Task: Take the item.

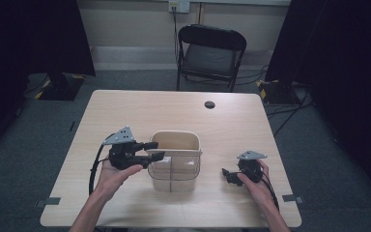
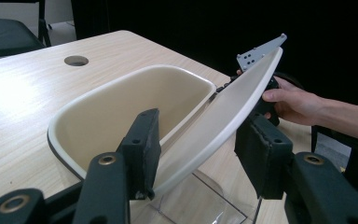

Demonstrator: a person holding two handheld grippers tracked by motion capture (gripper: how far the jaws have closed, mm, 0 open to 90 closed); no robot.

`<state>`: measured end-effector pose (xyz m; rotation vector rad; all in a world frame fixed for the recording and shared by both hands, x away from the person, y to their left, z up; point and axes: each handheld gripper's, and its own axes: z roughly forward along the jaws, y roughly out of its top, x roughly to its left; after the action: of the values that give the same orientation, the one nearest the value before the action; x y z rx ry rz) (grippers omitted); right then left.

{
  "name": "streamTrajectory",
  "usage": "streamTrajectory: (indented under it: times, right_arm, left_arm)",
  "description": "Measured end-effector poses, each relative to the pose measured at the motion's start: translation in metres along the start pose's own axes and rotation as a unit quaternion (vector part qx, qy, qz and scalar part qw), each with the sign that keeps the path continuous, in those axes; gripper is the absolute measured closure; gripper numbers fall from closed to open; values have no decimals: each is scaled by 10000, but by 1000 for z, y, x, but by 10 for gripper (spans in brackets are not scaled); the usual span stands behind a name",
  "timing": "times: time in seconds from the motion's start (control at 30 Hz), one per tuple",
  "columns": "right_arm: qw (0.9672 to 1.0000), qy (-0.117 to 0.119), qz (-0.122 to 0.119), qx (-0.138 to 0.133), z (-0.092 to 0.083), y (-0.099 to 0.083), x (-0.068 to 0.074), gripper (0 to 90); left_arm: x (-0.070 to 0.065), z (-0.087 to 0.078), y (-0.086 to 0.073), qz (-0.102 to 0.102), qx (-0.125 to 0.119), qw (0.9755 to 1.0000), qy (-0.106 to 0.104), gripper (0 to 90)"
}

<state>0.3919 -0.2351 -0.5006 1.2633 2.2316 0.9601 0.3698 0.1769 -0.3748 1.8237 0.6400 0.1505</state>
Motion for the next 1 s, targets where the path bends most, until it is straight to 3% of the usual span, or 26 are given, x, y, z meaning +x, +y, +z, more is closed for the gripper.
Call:
streamTrajectory:
  times: [0.27, 1.0]
  right_arm:
    - [10000, -2, 1, 0, 0, 0, 0, 111]
    - [10000, -7, 16, 8, 0, 0, 0, 111]
  left_arm:
    - [4, 1, 3, -159, -41, 9999, 1, 515]
    - [8, 1, 4, -142, -28, 9999, 6, 532]
